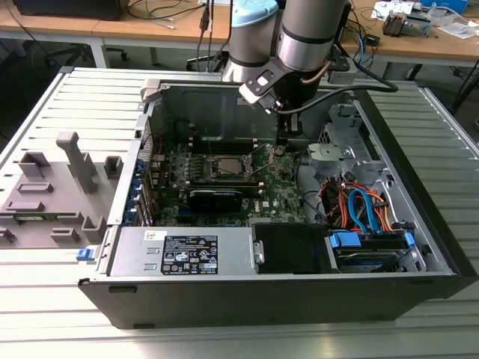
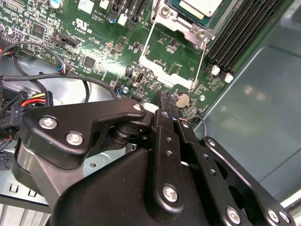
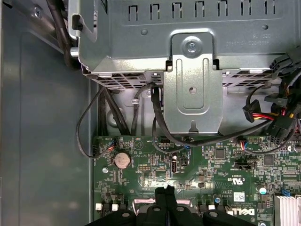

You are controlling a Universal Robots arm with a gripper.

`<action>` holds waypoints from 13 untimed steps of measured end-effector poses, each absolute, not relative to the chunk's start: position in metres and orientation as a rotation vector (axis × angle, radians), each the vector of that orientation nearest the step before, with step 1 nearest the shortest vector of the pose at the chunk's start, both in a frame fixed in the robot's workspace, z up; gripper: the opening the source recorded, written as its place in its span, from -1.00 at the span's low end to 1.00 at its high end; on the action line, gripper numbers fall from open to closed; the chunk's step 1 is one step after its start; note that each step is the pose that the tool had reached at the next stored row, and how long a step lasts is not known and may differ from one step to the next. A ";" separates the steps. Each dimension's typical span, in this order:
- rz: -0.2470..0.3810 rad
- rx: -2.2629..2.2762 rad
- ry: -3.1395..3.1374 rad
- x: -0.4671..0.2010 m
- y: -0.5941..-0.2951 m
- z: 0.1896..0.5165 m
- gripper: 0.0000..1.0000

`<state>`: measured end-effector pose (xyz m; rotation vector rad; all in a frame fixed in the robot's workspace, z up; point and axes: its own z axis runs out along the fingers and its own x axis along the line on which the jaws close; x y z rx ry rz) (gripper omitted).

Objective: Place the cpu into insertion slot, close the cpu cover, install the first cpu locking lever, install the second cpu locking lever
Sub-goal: 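Close the cpu cover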

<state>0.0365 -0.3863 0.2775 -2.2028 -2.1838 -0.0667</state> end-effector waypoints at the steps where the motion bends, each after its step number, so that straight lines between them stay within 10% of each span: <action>1: -0.067 -2.203 -2.184 0.037 -0.386 0.277 -0.79; 13: -0.067 -2.203 -2.184 0.037 -0.386 0.275 -0.79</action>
